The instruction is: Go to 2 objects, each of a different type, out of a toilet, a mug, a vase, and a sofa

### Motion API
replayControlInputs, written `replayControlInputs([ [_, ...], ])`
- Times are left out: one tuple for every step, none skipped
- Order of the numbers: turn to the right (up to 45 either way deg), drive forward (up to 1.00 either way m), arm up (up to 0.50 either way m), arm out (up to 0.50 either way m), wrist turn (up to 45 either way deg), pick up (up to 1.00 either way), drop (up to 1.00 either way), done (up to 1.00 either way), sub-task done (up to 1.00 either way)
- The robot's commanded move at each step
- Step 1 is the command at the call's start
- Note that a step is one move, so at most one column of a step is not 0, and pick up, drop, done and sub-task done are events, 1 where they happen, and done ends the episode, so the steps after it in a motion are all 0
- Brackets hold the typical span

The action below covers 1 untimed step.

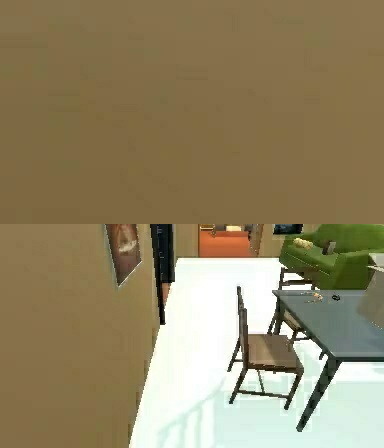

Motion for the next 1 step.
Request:
replayControlInputs([
  [-45.0, 0.00, 0.00, 0.00, 0.0, 0.00, 0.00, 0.00, 0.00],
])
